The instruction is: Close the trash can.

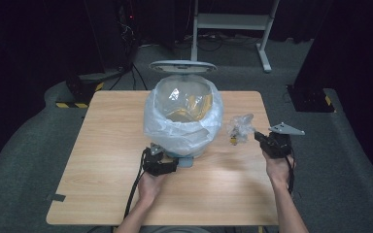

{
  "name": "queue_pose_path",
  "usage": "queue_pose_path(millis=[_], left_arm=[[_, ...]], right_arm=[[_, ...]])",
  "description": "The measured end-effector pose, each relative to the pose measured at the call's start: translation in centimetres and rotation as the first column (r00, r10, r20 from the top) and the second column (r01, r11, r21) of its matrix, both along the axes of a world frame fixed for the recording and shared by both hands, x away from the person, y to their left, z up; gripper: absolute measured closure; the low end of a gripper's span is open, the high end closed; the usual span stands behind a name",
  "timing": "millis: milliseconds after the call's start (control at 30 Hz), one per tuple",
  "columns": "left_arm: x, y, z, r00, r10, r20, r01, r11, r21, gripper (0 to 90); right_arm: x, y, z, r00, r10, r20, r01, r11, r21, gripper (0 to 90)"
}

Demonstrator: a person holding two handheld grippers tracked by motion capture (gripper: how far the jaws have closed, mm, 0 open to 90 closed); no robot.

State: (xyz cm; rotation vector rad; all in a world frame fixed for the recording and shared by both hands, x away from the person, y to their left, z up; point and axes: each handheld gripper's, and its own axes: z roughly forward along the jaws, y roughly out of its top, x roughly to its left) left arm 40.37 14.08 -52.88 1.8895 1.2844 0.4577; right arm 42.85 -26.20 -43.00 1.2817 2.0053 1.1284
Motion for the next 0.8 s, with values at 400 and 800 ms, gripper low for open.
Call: queue_pose_path(millis=[400,800], left_arm=[[0.0,0.0,0.0,1.0,-0.002,-0.002,0.002,1.0,-0.003,20.7],[0.0,0.0,0.0,1.0,-0.002,-0.002,0.002,1.0,-0.001,20.7]], right_arm=[[-1.5,0.2,3.7,0.9982,0.054,0.026,-0.054,0.999,-0.004,90.0],[-2.0,0.2,6.8,0.9958,0.086,0.033,-0.086,0.996,0.019,90.0]])
